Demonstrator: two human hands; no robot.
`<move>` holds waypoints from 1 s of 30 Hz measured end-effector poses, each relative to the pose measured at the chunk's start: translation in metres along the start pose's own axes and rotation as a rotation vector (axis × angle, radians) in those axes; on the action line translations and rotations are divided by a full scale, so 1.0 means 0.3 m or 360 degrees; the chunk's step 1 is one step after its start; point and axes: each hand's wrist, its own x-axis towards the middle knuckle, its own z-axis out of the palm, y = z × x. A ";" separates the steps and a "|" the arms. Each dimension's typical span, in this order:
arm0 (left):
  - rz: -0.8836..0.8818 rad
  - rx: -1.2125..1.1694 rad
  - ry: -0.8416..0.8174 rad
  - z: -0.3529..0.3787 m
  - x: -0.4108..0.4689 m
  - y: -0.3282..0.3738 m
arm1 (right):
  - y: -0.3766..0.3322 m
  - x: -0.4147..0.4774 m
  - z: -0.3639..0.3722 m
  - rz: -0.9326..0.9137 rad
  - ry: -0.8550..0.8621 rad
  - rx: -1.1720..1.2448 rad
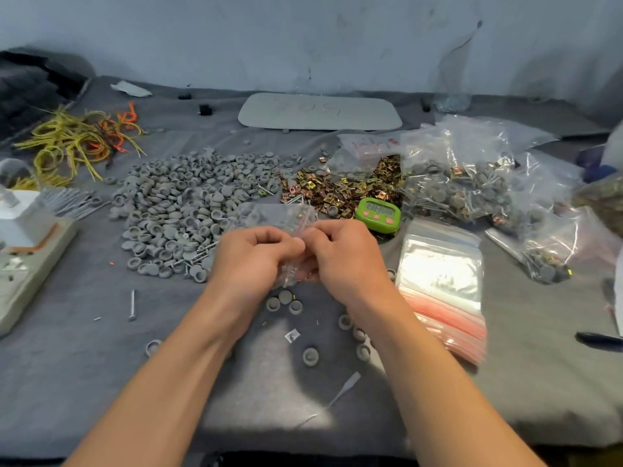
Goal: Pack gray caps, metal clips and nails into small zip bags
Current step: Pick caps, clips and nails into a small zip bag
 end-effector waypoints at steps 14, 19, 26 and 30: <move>0.0990 0.1458 0.0715 0.037 -0.095 0.056 | 0.027 -0.078 -0.071 0.0036 0.0480 -0.0759; 0.1039 0.1313 0.0494 0.058 -0.096 0.022 | 0.010 -0.111 -0.040 -0.0667 0.0569 -0.0358; 0.1121 0.0970 0.0453 0.046 -0.069 0.000 | 0.013 -0.049 -0.080 0.0092 -0.0049 0.0643; 0.1144 0.0790 0.0338 0.051 -0.069 0.000 | 0.024 -0.061 -0.034 -0.0230 0.0124 0.0224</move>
